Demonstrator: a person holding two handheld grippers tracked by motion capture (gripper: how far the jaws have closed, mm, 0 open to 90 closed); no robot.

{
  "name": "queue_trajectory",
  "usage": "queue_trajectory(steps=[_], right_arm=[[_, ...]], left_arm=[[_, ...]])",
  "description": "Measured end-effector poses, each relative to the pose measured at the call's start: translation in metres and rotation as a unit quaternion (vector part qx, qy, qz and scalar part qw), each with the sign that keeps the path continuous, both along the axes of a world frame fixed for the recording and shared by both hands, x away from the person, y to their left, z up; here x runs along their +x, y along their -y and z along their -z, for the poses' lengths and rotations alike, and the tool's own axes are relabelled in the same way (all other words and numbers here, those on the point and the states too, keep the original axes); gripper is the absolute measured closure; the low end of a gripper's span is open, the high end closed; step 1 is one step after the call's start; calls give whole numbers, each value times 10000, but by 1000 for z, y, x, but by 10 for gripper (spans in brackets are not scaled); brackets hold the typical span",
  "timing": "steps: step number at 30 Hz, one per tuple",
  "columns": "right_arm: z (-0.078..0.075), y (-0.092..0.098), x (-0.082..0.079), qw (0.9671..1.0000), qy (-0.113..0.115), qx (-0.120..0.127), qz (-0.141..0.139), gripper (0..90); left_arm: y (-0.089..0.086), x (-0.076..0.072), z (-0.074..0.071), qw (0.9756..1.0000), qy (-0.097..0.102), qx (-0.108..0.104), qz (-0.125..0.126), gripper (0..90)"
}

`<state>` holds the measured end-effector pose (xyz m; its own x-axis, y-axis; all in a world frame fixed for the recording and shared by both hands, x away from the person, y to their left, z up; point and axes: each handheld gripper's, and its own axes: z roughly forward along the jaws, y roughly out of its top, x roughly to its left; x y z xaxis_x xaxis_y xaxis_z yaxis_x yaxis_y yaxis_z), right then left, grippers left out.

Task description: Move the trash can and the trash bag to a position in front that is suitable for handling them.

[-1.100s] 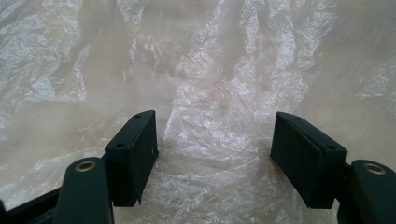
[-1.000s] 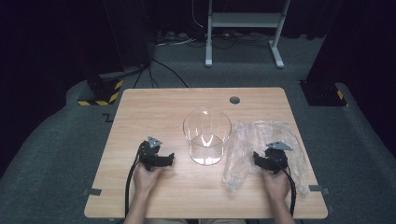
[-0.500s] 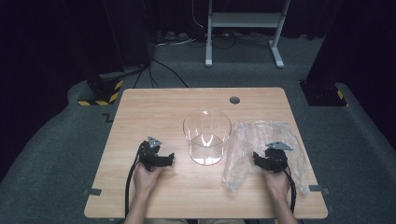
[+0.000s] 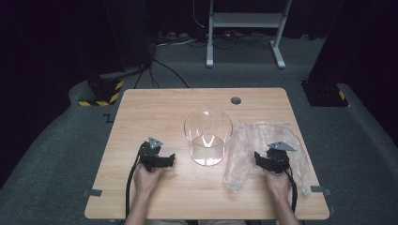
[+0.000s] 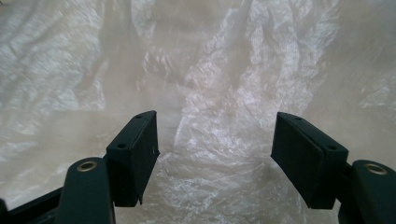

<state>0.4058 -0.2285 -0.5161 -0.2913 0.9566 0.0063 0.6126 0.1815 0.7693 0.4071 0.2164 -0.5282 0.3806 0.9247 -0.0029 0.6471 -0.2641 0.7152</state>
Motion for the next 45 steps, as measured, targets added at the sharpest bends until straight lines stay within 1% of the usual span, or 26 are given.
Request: queue_trajectory(steps=[2, 6, 7, 10, 13, 16, 19, 23, 26, 29, 32, 34, 37, 39, 43, 45], right_arm=[[-4, 1, -2, 9999, 72, 73, -40, 316], [-8, 0, -2, 9999, 50, 88, -71, 305], [-11, -1, -2, 9998, 94, 112, -101, 304], [-13, -2, -1, 9997, 128, 166, -121, 304], [-19, -7, 1, 9994, 187, 244, -183, 306], [-23, -11, 3, 9990, 196, 311, -251, 302], [-25, -13, 4, 9988, 223, 337, -288, 303], [-29, -18, 9, 9981, 213, 456, -351, 300], [-30, -23, 12, 9979, 206, 460, -408, 300], [-30, -27, 15, 9979, 187, 447, -425, 300], [-29, -32, 21, 9981, 136, 410, -441, 304], [-28, -33, 22, 9981, 119, 424, -432, 306], [-21, -35, 27, 9982, -31, 427, -417, 309], [-19, -35, 28, 9982, -54, 413, -427, 313], [-12, -40, 32, 9984, -156, 331, -423, 363], [-10, -41, 34, 9984, -186, 310, -436, 374]], left_arm=[[0, 0, 0, 10000, -1, -2, 1, 71], [0, 0, 0, 10000, 0, -5, -1, 71], [0, 0, 0, 10000, 0, -4, 1, 71], [0, 0, 0, 10000, 1, -6, -1, 71], [0, 0, 0, 10000, -1, -4, 0, 71], [0, 0, 0, 10000, 8, 18, -4, 72], [0, 0, 0, 10000, 8, 13, -1, 72], [0, 0, 0, 10000, 8, 11, -2, 73], [0, 0, 0, 10000, 9, 9, -3, 72], [0, 0, 0, 10000, 7, 11, 0, 73], [0, 0, 0, 10000, 9, 12, -6, 72], [0, 0, 0, 10000, 7, 12, -1, 72], [0, 0, 0, 10000, 8, 10, -1, 73], [0, 0, 0, 10000, 7, 10, -1, 73], [0, 0, 0, 10000, 8, 11, 0, 73], [0, 0, 0, 10000, 8, 10, -1, 73]])
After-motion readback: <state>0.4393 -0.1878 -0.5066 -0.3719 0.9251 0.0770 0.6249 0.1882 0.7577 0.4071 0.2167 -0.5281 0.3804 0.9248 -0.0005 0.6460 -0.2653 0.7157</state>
